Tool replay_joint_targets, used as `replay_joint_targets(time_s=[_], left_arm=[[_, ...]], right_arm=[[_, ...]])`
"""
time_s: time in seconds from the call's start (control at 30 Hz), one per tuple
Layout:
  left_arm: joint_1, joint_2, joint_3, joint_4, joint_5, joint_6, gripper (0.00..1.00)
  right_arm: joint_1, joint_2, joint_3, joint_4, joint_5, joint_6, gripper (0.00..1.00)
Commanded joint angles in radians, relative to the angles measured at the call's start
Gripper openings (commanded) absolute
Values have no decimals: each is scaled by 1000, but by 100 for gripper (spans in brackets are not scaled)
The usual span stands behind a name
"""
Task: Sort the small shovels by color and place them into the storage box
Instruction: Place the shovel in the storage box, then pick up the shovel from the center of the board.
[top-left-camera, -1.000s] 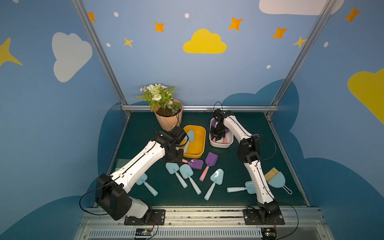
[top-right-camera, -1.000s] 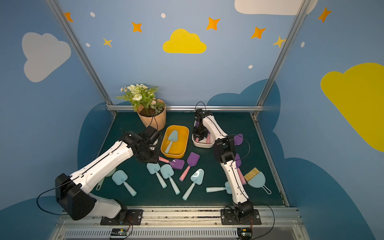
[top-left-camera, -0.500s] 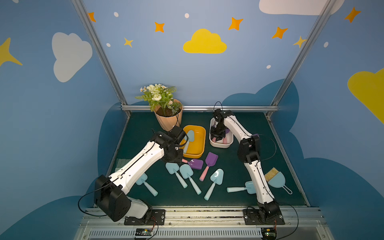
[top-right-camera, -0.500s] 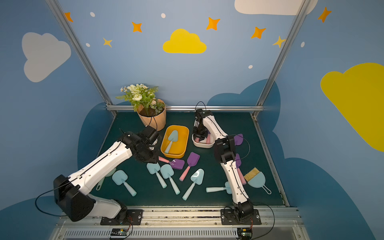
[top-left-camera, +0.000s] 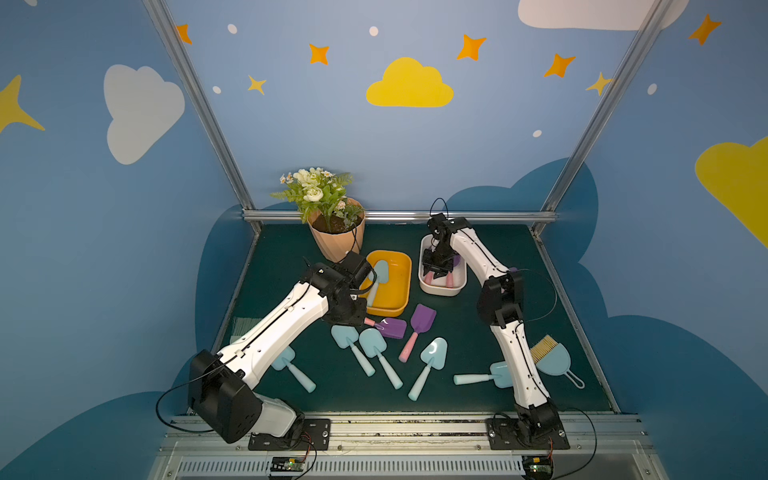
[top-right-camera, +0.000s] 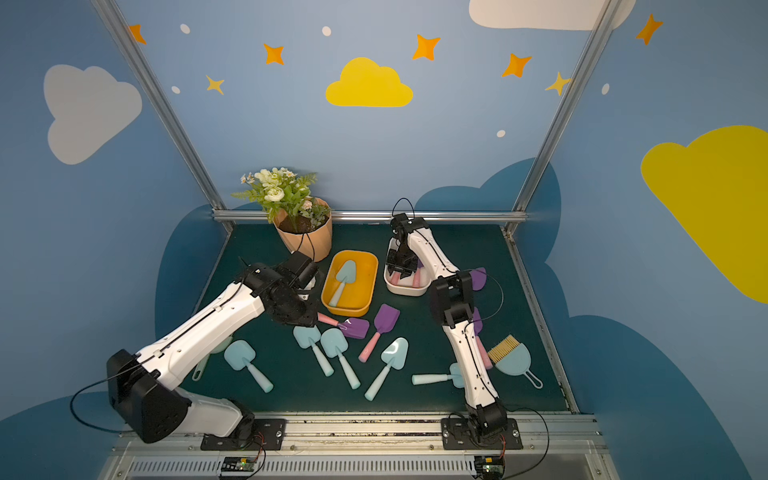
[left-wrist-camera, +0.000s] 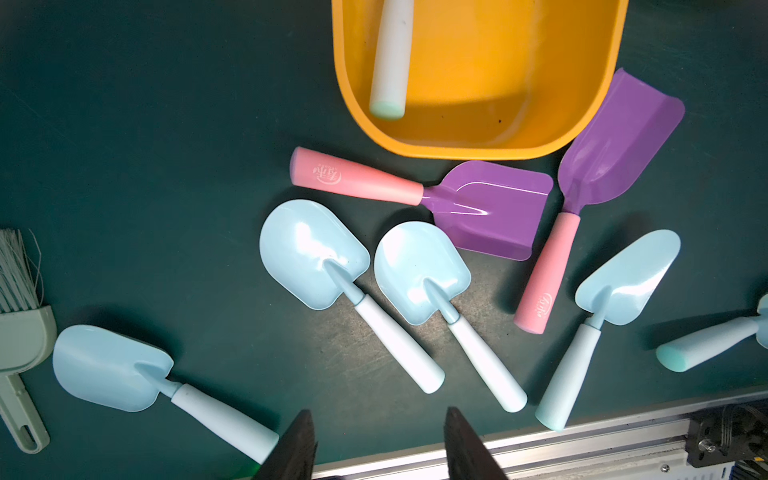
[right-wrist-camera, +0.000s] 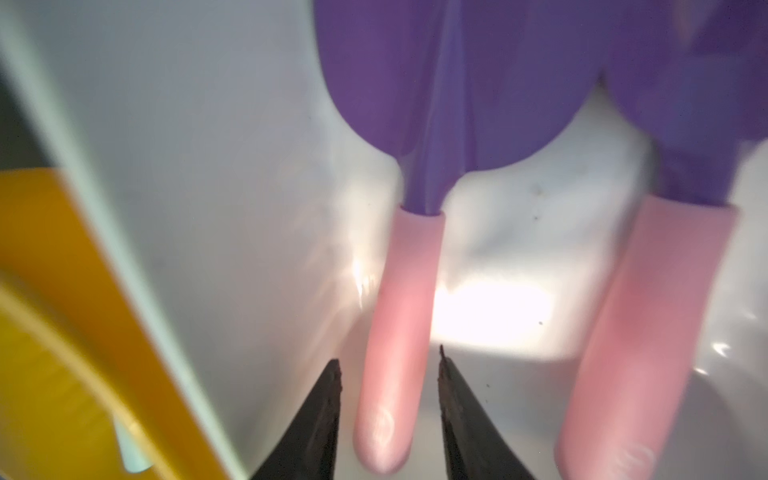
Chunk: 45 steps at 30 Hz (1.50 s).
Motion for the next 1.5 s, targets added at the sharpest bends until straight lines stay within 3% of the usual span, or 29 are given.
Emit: replay_joint_targets(time_s=[0.0, 0.23, 0.6, 0.83, 1.1, 1.47], left_arm=[[4, -39, 17, -21, 21, 1, 41], [-5, -76, 42, -53, 16, -20, 42], [-129, -84, 39, -100, -52, -130, 42], [-216, -86, -39, -100, -93, -283, 43], [-275, -87, -142, -76, -111, -483, 44], [-301, -14, -334, 213, 20, -677, 45]], right_arm=[[-4, -155, 6, -12, 46, -25, 43], [-7, -386, -77, -66, 98, -40, 46], [-8, -906, -590, -48, 107, -58, 45], [-5, -1123, -801, -39, 84, -75, 46], [-4, -1290, -1017, 9, 71, -93, 47], [-3, -1350, -1096, 6, 49, -100, 48]])
